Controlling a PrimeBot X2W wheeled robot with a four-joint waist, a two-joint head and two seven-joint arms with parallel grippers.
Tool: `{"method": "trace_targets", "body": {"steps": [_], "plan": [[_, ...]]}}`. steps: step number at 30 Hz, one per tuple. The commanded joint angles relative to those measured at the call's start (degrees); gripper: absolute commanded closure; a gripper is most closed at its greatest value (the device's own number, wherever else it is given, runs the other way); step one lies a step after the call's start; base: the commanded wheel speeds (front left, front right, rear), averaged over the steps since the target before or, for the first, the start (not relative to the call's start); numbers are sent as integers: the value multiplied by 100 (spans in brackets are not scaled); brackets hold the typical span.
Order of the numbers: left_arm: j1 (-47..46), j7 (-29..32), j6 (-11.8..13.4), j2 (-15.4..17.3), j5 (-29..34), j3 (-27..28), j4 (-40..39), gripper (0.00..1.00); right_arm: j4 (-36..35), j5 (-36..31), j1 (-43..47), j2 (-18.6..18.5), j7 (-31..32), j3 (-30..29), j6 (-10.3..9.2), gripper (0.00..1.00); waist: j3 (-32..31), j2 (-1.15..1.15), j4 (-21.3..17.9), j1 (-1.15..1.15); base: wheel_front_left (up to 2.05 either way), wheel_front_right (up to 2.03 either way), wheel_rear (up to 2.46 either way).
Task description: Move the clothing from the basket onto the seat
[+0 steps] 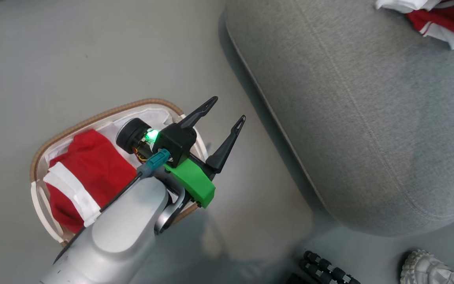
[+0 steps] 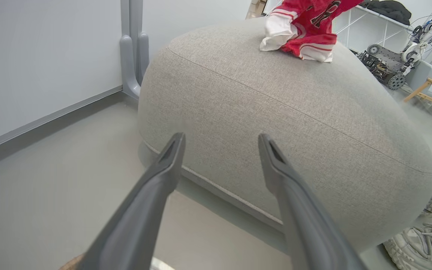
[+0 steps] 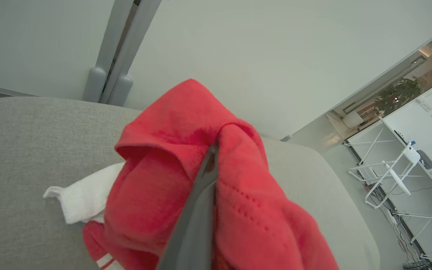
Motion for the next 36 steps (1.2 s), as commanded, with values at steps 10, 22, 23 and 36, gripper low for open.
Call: {"method": "trace_targets", "body": {"steps": [10,22,23,36], "plan": [[-40,-3,7,14,-49,127,-3,0,269,-348,1025,468,-73,-1133,-10,0,155,-1,235,-1,0,0,0],[380,-2,7,-208,-106,311,103,0,-179,-531,2527,897,-76,-1731,-10,0,-665,-1,162,-1,0,0,0],[416,-2,7,-223,-107,333,108,0,-207,-519,2622,907,-76,-1749,-10,0,-727,-1,174,-1,0,0,0],[1083,-3,7,-454,24,925,172,0,-892,-409,3680,1254,-77,-1422,-9,0,-1654,-1,547,-1,0,0,0]]}}
